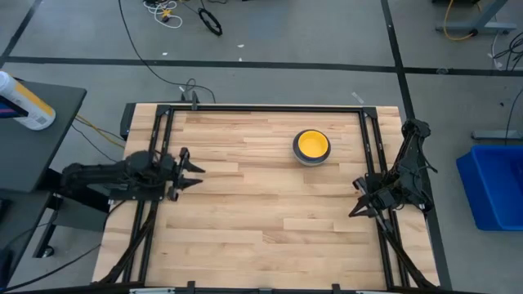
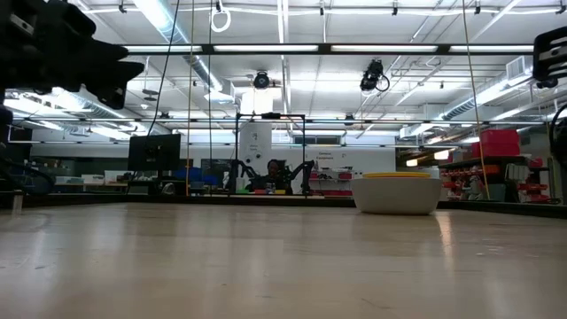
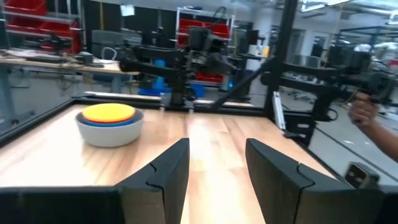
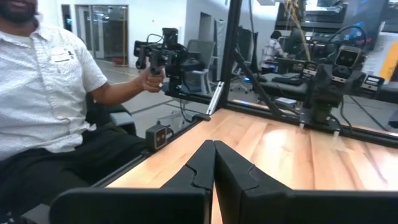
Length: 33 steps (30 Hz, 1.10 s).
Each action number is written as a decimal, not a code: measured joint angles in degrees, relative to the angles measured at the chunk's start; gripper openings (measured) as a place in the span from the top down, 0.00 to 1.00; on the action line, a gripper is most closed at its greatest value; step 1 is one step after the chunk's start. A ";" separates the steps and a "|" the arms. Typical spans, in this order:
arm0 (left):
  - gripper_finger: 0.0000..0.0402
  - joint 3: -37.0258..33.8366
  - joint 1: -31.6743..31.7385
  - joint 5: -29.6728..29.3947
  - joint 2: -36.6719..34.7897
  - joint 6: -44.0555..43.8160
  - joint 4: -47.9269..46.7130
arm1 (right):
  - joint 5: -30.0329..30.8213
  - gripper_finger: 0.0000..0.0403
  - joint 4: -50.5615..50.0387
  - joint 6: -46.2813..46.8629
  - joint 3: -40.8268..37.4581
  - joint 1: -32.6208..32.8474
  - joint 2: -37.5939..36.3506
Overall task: Nest bowls inside each other
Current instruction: Return to Home Position
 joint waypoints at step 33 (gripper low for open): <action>0.58 -0.07 11.27 15.81 0.07 -4.66 0.86 | 13.85 0.97 0.83 -6.86 -0.59 -8.80 -1.64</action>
